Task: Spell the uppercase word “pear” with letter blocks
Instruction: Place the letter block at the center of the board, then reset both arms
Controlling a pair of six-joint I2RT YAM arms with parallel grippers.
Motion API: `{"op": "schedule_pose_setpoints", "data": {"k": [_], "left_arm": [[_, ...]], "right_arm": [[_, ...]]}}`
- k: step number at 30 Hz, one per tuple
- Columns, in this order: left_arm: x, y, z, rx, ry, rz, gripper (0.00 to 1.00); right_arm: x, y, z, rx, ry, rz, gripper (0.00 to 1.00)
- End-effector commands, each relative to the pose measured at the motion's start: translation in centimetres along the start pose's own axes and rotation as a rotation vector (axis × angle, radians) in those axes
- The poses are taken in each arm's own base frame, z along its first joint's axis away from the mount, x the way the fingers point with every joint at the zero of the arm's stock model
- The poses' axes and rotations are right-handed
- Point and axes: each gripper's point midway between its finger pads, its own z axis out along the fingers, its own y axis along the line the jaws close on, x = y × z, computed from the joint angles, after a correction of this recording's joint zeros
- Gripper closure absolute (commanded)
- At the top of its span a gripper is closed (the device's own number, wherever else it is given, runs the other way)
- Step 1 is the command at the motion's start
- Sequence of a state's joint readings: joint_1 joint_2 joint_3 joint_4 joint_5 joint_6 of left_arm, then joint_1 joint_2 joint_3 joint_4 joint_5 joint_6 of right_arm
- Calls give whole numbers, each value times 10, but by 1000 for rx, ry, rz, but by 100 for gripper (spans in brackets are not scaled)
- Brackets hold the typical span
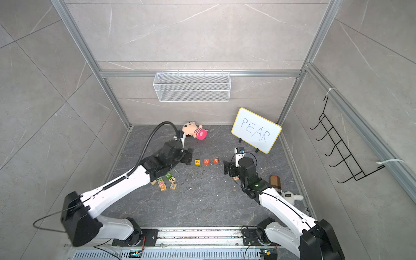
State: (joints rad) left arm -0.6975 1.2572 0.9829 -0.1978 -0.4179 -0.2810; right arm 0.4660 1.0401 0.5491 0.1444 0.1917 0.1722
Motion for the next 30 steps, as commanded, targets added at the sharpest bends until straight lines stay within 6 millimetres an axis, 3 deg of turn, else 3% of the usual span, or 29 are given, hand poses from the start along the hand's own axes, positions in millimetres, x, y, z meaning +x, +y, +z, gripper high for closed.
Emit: {"op": "schedule_pose_setpoints", "data": {"k": [1, 4, 6, 9, 13, 17, 22, 30], "left_arm": [[8, 75, -15, -171, -126, -38, 1], [47, 137, -28, -306, -129, -135, 0], [70, 159, -34, -356, -155, -141, 1], [92, 172, -38, -408, -162, -104, 1], [95, 188, -43, -511, -150, -22, 1], [108, 202, -35, -576, -144, 28, 1], [119, 204, -24, -521, -205, 18, 1], [115, 214, -20, -463, -295, -7, 1]], "right_arm": [[-4, -20, -1, 106, -87, -92, 1], [2, -35, -1, 190, -108, -112, 1], [4, -42, -1, 230, -131, -117, 2], [6, -51, -2, 279, -151, -125, 2], [8, -53, 3, 292, -137, -148, 1], [12, -59, 5, 332, -114, -162, 1], [20, -78, -1, 424, -161, -144, 1], [26, -98, 16, 461, -161, -140, 1]]}}
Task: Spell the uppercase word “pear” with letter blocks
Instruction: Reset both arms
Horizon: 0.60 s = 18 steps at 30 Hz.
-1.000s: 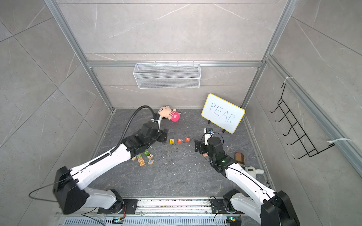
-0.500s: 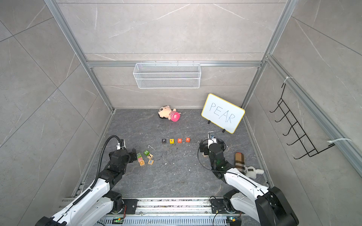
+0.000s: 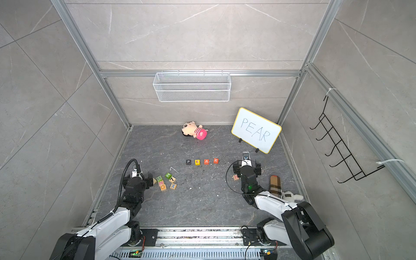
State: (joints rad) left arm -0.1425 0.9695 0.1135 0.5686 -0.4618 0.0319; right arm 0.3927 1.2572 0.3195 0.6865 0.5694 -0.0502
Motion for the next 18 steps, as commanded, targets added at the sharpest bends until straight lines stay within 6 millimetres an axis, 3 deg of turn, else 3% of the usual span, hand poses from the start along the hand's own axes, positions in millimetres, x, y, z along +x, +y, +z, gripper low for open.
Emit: {"op": "schedule_pose_setpoints", "data": {"k": [1, 9, 13, 18], "left_arm": [[-36, -5, 3, 65, -155, -56, 1], [-45, -28, 25, 200, -188, -55, 1], [-38, -35, 38, 232, -180, -52, 1], [-28, -51, 39, 314, -175, -12, 1]], "right_arm": [[-8, -11, 8, 37, -43, 32, 1], [6, -21, 22, -1, -13, 93, 1], [17, -27, 31, 15, -38, 132, 1], [18, -19, 31, -34, -39, 120, 1]]}}
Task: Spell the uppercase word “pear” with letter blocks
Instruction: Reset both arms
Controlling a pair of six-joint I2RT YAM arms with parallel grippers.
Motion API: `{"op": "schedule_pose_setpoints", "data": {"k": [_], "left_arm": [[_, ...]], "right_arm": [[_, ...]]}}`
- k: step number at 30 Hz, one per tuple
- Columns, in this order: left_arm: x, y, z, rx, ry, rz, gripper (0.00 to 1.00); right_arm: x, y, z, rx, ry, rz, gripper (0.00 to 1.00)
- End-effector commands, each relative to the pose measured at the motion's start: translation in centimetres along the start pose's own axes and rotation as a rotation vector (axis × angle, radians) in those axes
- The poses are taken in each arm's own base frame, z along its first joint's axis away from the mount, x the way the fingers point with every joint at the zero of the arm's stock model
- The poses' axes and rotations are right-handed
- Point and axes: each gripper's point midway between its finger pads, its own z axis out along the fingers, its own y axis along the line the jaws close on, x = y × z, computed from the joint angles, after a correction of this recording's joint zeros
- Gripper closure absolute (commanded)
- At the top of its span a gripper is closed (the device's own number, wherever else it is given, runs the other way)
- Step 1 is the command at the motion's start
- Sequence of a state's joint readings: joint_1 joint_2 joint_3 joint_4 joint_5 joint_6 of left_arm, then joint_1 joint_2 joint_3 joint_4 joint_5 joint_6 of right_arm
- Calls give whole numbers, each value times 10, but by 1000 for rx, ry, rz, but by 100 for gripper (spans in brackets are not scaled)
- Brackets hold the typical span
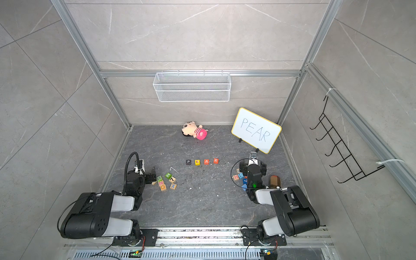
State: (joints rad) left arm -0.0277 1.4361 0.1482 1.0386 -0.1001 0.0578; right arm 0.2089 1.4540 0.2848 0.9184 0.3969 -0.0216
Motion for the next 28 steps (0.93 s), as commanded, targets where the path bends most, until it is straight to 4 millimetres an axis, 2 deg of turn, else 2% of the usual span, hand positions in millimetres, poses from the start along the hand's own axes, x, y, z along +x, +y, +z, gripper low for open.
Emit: {"op": "schedule_pose_setpoints", "data": {"k": [1, 3, 4, 6, 8, 9, 11, 28], "left_arm": [[-30, -9, 6, 57, -132, 26, 1], [-33, -4, 10, 28, -135, 13, 0], [-29, -5, 11, 33, -103, 16, 0], [-30, -4, 14, 30, -94, 17, 1], [-25, 11, 23, -60, -30, -25, 0], [-24, 21, 28, -115, 8, -52, 0], [-24, 35, 35, -134, 31, -111, 0], [-24, 37, 35, -134, 34, -116, 0]], "right_arm": [[-10, 8, -1, -55, -52, 35, 1], [-6, 17, 3, -97, -75, 9, 1], [-10, 16, 3, -94, -95, 13, 1], [-3, 14, 2, -97, -47, 25, 1], [-7, 8, 11, -57, -52, 47, 1], [-5, 8, 18, -61, 3, 50, 1], [-2, 1, 19, -79, 17, 83, 1], [-2, 2, 20, -80, 16, 70, 1]]}}
